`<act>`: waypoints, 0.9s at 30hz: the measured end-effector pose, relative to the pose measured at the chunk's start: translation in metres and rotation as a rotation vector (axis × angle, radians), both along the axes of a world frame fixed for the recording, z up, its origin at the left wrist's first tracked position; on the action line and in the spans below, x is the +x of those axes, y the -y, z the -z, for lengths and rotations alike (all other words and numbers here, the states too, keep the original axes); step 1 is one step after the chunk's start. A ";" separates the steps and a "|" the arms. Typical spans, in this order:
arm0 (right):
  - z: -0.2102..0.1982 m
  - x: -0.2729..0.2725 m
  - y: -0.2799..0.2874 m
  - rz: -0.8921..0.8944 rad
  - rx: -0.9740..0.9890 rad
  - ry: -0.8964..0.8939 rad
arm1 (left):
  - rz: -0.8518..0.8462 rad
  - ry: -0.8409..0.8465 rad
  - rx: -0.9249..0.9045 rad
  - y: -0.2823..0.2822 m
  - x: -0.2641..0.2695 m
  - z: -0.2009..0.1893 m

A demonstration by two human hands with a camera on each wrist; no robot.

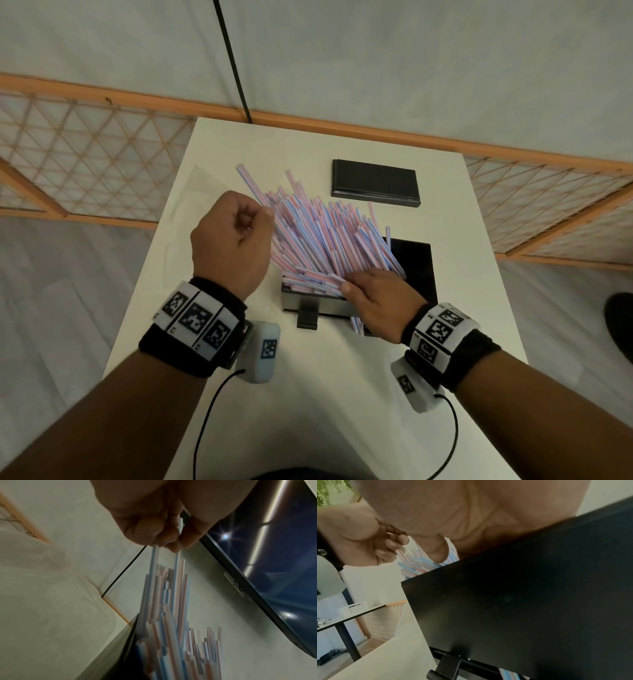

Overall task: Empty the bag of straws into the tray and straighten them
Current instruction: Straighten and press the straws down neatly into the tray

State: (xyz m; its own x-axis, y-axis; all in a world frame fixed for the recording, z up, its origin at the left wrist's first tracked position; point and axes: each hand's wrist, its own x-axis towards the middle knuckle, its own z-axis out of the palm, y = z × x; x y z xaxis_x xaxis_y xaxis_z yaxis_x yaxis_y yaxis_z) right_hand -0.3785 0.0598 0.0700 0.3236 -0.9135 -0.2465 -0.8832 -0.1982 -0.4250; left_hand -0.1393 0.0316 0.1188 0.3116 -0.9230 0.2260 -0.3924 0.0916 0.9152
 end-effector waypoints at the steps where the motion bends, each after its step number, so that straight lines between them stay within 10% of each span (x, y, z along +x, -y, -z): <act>1: -0.001 0.000 0.000 -0.004 0.008 0.006 | -0.014 0.003 0.014 0.001 -0.001 -0.001; 22: -0.002 0.007 0.002 0.042 0.039 0.000 | 0.093 0.235 0.216 -0.005 -0.008 0.017; 27: -0.004 0.020 0.002 0.027 0.098 -0.031 | -0.001 -0.272 0.105 -0.013 -0.009 0.012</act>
